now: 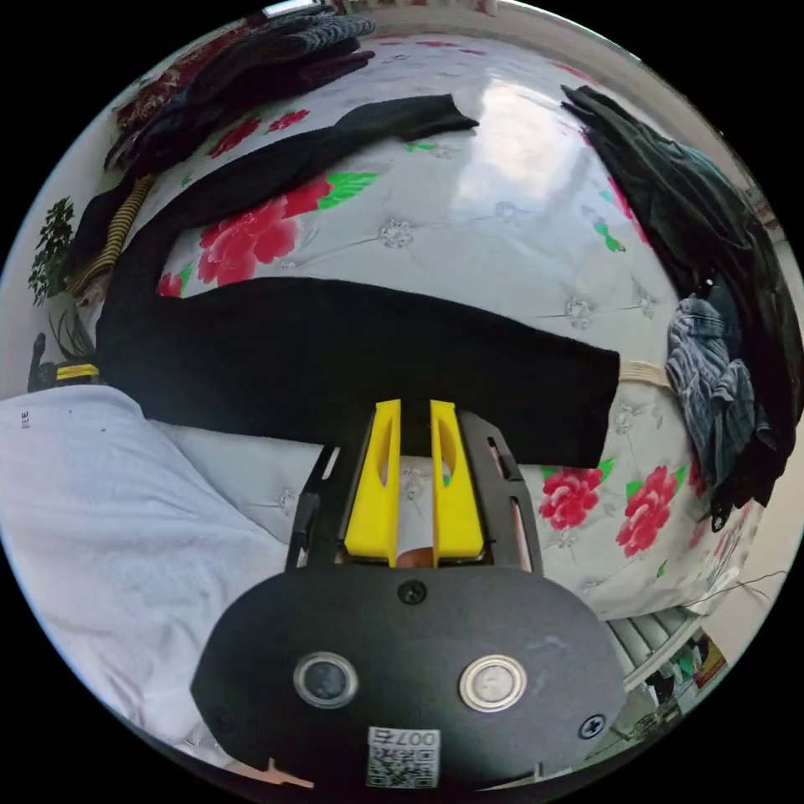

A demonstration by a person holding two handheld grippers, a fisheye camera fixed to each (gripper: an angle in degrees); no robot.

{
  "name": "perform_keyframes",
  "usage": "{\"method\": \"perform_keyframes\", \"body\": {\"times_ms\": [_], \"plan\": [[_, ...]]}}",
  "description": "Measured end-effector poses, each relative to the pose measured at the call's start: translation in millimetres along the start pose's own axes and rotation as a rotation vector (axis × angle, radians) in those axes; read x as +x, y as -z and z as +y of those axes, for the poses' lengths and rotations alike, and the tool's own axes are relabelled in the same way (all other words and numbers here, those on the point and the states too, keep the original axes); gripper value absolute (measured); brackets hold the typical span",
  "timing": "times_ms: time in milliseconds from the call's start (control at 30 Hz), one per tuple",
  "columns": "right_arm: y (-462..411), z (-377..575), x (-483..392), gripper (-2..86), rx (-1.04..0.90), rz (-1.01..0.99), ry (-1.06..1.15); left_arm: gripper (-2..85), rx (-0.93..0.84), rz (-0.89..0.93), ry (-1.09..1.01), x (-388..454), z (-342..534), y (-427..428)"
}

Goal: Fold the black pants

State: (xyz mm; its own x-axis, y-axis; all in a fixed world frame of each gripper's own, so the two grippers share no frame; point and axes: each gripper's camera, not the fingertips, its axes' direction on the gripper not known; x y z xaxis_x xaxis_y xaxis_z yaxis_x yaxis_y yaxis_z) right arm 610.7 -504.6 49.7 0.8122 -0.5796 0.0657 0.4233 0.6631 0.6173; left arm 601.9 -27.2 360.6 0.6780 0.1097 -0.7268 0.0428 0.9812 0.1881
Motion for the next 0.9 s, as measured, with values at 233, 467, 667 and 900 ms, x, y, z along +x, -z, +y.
{"method": "perform_keyframes", "body": {"times_ms": [233,467,667,900], "plan": [[91.7,-107.6,-18.8,7.3,0.388,0.043,0.045,0.8,0.151,-0.024,0.19,-73.4,-8.9,87.6],[42.0,-302.8,-113.4,6.9,0.319,0.076,0.166,1.8,0.198,-0.131,0.35,-108.6,-128.4,73.5],[-2.3,-302.1,-85.9,0.8,0.244,0.177,0.154,-0.2,0.131,-0.295,0.338,-88.3,-176.5,51.7],[37.1,-105.3,76.9,1.3,0.383,0.037,-0.364,-0.5,0.177,-0.328,0.39,-79.2,-176.8,58.3]]}}
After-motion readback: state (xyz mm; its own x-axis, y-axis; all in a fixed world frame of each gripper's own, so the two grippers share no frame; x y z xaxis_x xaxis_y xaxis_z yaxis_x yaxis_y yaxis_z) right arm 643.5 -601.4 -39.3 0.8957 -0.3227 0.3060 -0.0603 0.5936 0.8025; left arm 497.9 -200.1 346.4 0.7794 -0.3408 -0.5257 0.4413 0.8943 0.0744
